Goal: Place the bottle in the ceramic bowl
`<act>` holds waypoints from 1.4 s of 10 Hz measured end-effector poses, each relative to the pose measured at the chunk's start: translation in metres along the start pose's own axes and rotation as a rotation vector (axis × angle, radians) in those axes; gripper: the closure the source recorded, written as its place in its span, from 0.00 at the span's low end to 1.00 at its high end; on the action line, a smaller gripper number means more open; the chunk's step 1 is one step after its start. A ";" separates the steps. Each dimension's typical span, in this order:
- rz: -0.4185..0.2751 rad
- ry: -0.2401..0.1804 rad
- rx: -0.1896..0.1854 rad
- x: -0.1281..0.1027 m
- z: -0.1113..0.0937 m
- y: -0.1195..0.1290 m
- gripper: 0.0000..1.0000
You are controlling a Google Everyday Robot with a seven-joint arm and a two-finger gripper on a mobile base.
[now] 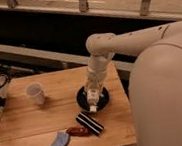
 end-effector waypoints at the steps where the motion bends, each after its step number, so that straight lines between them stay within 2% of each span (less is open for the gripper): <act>1: 0.000 0.004 0.003 -0.002 0.004 0.000 1.00; 5: -0.007 0.016 0.015 -0.003 0.015 0.001 0.99; 6: -0.007 0.014 0.014 -0.004 0.016 0.003 0.94; 7: -0.006 0.013 0.014 -0.005 0.016 0.003 0.88; 9: -0.007 0.014 0.017 -0.006 0.019 0.002 0.65; 13: -0.016 0.013 0.018 -0.007 0.021 0.007 0.26; 14: -0.016 0.013 0.019 -0.007 0.021 0.007 0.23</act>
